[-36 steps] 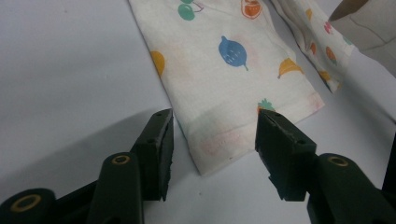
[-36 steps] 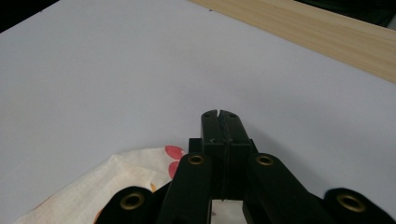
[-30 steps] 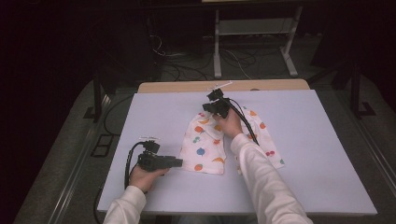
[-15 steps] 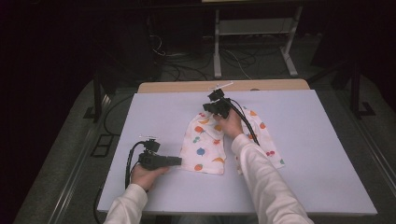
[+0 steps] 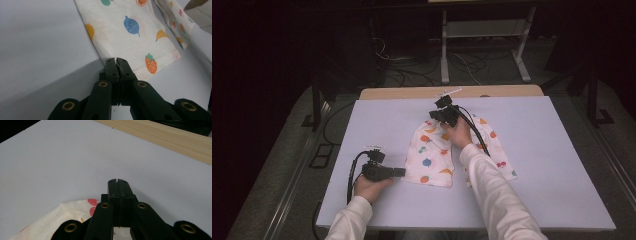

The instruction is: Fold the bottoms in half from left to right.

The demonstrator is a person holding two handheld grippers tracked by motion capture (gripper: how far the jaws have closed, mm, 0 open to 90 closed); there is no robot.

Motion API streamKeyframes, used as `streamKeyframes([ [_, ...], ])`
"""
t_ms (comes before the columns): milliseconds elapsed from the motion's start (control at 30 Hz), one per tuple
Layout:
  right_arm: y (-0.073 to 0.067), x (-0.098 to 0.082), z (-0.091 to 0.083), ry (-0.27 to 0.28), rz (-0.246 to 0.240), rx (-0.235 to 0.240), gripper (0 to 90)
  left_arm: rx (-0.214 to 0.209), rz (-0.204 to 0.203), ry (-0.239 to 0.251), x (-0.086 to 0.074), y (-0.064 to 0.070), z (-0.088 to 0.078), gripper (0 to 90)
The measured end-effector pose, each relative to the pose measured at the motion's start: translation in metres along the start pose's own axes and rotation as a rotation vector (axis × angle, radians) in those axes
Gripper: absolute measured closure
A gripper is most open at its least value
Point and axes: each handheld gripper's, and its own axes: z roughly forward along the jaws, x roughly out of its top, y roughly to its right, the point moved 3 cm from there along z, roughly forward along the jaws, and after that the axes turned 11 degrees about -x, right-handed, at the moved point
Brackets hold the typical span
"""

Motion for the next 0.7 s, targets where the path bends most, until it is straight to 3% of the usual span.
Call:
streamKeyframes([
  [133, 0.000, 0.000, 0.000, 0.001, 0.001, -0.002, 88.9, -0.037, 0.000, -0.019, 0.000, -0.001, 0.001, 89.3],
  [400, 0.003, 0.002, -0.003, 0.009, 0.016, 0.005, 88.9, -0.015, 0.044, -0.019, 0.003, 0.007, -0.001, 89.7],
  [700, 0.008, 0.002, -0.009, 0.022, 0.029, 0.002, 88.9, -0.052, 0.101, 0.005, 0.013, 0.026, -0.003, 89.7],
])
